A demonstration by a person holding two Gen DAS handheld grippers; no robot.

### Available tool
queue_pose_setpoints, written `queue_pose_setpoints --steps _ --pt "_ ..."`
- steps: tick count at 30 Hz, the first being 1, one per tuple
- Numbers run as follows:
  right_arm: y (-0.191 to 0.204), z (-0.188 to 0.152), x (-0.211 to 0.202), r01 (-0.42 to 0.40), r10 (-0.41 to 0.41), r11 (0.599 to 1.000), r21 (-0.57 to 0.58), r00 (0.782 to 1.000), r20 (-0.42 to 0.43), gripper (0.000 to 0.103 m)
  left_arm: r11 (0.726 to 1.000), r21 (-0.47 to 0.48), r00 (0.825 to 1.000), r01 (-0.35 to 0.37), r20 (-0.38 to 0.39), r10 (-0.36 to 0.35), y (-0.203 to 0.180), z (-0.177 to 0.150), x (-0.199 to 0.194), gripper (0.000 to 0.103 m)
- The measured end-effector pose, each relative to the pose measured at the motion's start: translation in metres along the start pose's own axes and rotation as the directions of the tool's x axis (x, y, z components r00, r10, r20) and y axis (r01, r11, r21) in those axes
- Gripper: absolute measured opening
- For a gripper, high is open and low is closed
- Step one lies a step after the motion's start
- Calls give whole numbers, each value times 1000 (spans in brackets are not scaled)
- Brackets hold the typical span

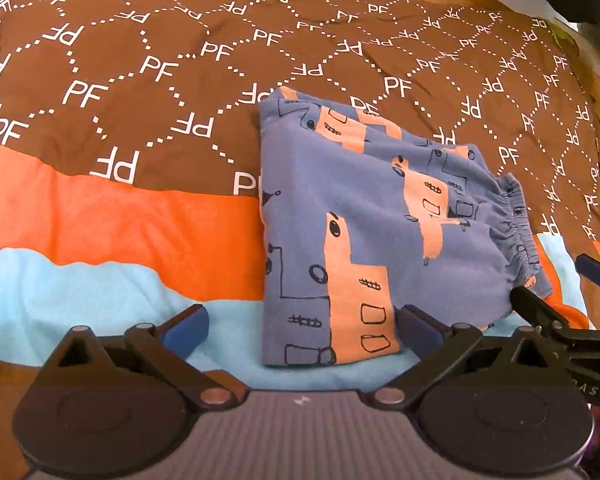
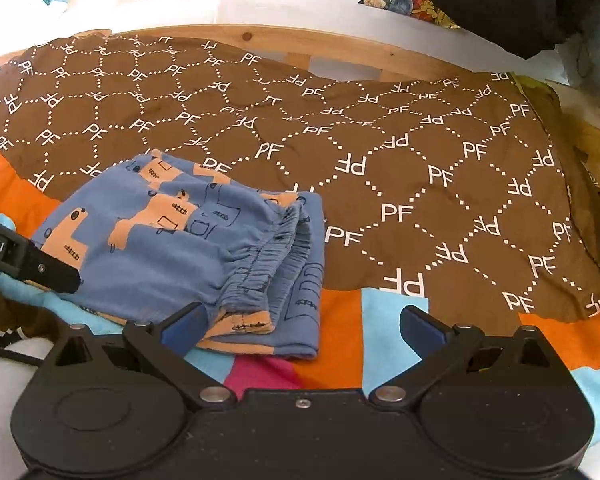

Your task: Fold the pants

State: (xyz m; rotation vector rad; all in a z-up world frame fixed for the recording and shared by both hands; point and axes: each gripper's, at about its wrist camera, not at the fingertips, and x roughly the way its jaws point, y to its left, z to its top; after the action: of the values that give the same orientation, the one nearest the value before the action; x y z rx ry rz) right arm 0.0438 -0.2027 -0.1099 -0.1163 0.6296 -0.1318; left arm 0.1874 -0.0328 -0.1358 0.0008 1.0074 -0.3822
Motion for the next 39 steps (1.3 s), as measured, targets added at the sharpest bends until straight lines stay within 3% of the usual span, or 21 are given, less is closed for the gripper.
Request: queue_pose_setpoints --steps 11,17,21,25,27,30,33,36,39 --pt "-1 -5 1 -10 10 1000 6 1000 -29 102 1000 17 1000 -12 23 12 -2 -2 -1 103" --pt "-13 -6 -5 -47 45 999 -26 996 -71 102 999 46 999 21 -50 -19 2 0 -11 103" --pt "-39 13 0 -99 98 995 -8 992 -75 102 994 102 996 47 -80 -38 7 6 -26 103" --pt "-68 50 20 -171 175 984 49 980 -92 102 974 227 1000 -2 -5 4 7 21 -39 103" --pt "-80 69 35 -225 233 970 86 968 -95 102 970 241 1000 0 21 -5 10 29 -39 103" --pt "-90 90 62 -315 327 940 132 941 -82 102 988 144 997 50 57 -59 22 40 -30 103" --pt "-94 100 95 -334 360 922 196 926 -115 102 999 8 984 53 172 -54 38 35 -23 103" --pt "-93 100 115 -372 417 888 269 900 -131 100 995 -36 986 94 144 -88 47 32 -18 103" --pt "-90 97 126 -366 416 885 288 899 -136 92 982 -57 976 182 127 -174 49 29 -18 103"
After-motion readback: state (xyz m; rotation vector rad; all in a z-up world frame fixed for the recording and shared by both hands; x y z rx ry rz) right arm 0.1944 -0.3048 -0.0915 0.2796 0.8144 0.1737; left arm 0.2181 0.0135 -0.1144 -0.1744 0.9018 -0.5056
